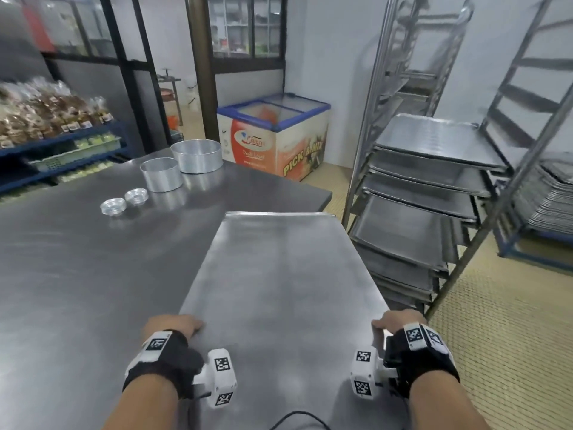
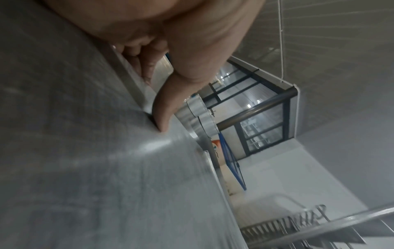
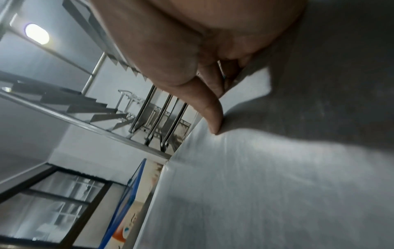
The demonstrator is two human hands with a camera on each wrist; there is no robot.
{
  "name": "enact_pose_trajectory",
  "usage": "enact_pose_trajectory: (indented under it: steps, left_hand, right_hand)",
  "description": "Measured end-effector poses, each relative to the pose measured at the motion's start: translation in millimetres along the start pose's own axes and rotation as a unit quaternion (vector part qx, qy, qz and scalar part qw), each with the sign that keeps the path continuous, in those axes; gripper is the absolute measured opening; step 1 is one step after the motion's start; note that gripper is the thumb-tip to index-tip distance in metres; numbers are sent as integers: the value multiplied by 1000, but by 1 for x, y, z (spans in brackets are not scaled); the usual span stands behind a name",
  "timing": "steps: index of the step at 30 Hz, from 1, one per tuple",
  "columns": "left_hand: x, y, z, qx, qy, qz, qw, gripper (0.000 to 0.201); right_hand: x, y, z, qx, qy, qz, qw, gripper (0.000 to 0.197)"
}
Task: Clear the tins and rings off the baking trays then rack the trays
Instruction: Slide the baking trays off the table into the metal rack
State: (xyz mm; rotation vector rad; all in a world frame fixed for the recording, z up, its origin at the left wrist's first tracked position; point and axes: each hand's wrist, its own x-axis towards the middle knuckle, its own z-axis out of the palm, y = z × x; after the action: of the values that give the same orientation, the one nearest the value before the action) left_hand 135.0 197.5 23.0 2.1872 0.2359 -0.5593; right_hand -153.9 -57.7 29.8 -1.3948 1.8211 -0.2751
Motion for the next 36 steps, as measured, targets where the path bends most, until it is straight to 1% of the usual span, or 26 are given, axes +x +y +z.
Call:
enact_pose_trajectory:
  steps: [1, 2, 3, 4, 5, 6, 7, 8, 9, 10, 11, 12, 14, 15, 17, 19, 20, 21, 22, 23, 25, 27, 29, 30, 34, 36]
  left_hand:
    - [-12, 7, 1, 25, -20, 20, 999, 50]
    - [-15, 13, 5, 47, -37, 18, 998, 48]
    - [-18, 17, 8, 38, -48, 34, 998, 45]
    - [-22, 23, 12, 9, -55, 39, 998, 38]
    - [-26, 27, 16, 7, -62, 41, 997, 28]
    - [-26, 30, 20, 33, -80, 55, 995, 22]
    - [-29, 33, 23, 23, -96, 80, 992, 27]
    - [-29, 40, 29, -9, -109, 78, 991, 35]
    - [-39, 47, 30, -1, -126, 97, 987, 40]
    - [-44, 52, 33, 9, -124, 113, 986, 37]
    - [-44, 59, 37, 21, -123, 129, 984, 28]
    - [-48, 66, 41, 9, -133, 123, 983, 24]
    - [-58, 81, 48, -1, -149, 110, 983, 38]
    - [-59, 88, 51, 17, -149, 130, 980, 37]
    - [-68, 104, 57, 32, -164, 150, 974, 34]
    - [-78, 119, 65, 41, -183, 170, 968, 31]
    - [-85, 126, 69, 34, -186, 184, 965, 29]
    - [-89, 134, 72, 27, -185, 194, 963, 29]
    - [-94, 142, 76, 12, -188, 197, 962, 31]
    - [-98, 150, 81, 5, -190, 206, 960, 32]
    - [-108, 167, 91, -7, -193, 219, 956, 35]
    - [-115, 184, 103, -29, -197, 224, 954, 36]
    - [-120, 202, 119, -40, -202, 235, 950, 34]
    - [-121, 210, 127, -48, -205, 239, 948, 36]
    - [-125, 245, 161, -55, -208, 243, 946, 46]
    - [-127, 261, 179, -58, -207, 246, 945, 42]
  right_hand:
    - [-3, 2, -6, 37, 3, 25, 999, 35]
    - [-5, 4, -13, 16, 12, 7, 1000, 35]
    - [-9, 9, -22, 27, 28, 2, 999, 36]
    - [-14, 12, -28, 21, 38, -26, 999, 37]
    - [-21, 12, -36, 38, 71, -7, 997, 39]
    - [-31, 16, -42, 10, 72, -15, 997, 42]
    - [-36, 21, -49, -4, 69, -11, 998, 43]
    - [-36, 23, -58, -4, 65, -14, 998, 43]
    - [-39, 21, -66, 10, 99, 19, 995, 41]
    - [-38, 25, -74, 34, 106, 22, 993, 38]
    - [-40, 28, -82, 56, 100, 26, 993, 33]
    - [-37, 33, -89, 54, 100, 18, 993, 29]
    - [-42, 42, -103, 83, 104, 35, 990, 26]
    - [-42, 47, -110, 102, 111, 21, 988, 30]
    - [-37, 54, -124, 98, 121, 33, 987, 38]
    - [-31, 54, -141, 126, 134, 41, 982, 38]
    - [-30, 53, -146, 144, 144, 45, 978, 33]
    - [-33, 47, -154, 166, 162, 70, 970, 27]
    - [-37, 40, -162, 263, 197, 96, 940, 25]
    - [-43, 34, -169, 291, 210, 96, 928, 27]
    - [-43, 26, -184, 275, 200, 86, 937, 26]
    - [-27, 29, -199, 264, 188, 87, 942, 14]
    - [-16, 27, -209, 217, 184, 55, 957, 33]
    - [-5, 25, -215, 197, 193, 59, 959, 37]
    - [22, 5, -237, 155, 192, 65, 967, 38]
    - [41, -5, -244, 200, 194, 55, 959, 38]
